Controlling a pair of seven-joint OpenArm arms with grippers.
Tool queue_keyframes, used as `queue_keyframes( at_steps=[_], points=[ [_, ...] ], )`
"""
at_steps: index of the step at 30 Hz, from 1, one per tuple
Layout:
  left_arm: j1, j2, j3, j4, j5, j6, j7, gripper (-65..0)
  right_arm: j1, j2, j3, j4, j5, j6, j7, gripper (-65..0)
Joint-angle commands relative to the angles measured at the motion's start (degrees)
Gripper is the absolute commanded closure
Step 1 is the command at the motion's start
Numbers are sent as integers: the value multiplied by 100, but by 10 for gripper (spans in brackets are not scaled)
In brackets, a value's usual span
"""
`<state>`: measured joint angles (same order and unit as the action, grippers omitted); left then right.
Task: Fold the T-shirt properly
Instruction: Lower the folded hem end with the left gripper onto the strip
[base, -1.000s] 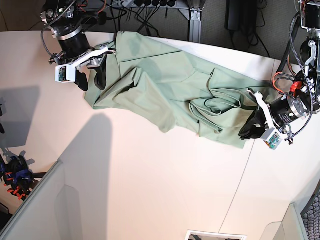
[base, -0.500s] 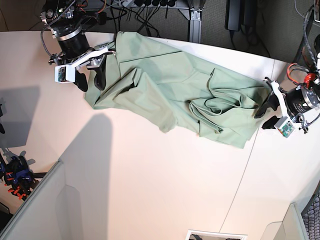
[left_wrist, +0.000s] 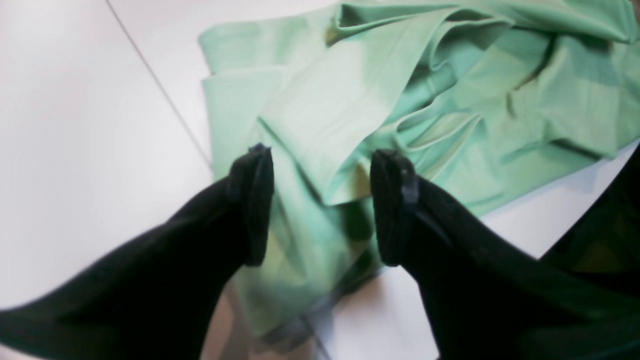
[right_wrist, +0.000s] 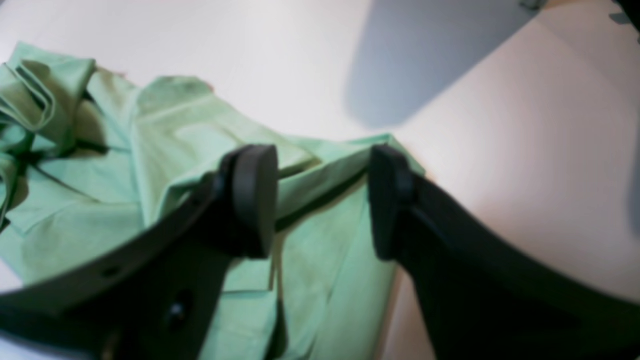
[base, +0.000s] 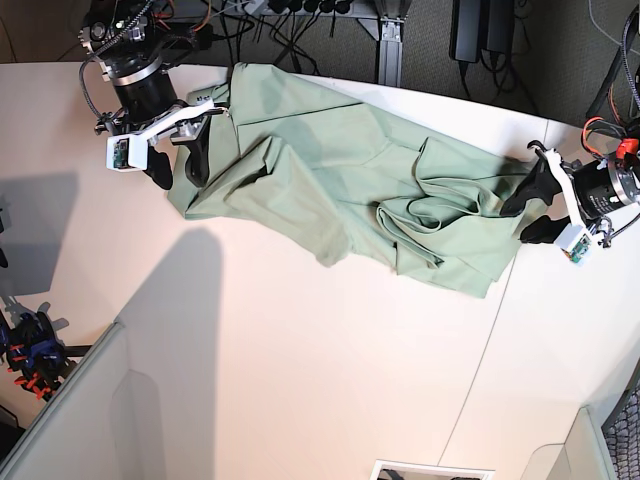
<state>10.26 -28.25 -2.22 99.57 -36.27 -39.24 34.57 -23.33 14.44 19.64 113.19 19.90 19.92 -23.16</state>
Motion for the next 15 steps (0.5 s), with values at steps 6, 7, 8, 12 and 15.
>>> queue_keyframes(
  at_steps=[6, 7, 8, 12, 15],
  points=[
    [-59, 369, -42, 74, 164, -76, -122, -348, 11, 61, 39, 103, 50, -17, 175, -297],
    [-59, 428, -42, 74, 284, -76, -164, -348, 11, 61, 39, 105, 50, -17, 175, -297],
    [-59, 474, -42, 74, 367, -76, -225, -348, 11, 61, 39, 103, 50, -17, 175, -297],
    [-59, 544, -42, 48, 660, -76, -310, -346, 11, 61, 39, 105, 50, -17, 175, -297],
    [-59, 540, -42, -125, 737, -76, -367, -340, 11, 61, 39, 105, 50, -17, 177, -297]
  ],
)
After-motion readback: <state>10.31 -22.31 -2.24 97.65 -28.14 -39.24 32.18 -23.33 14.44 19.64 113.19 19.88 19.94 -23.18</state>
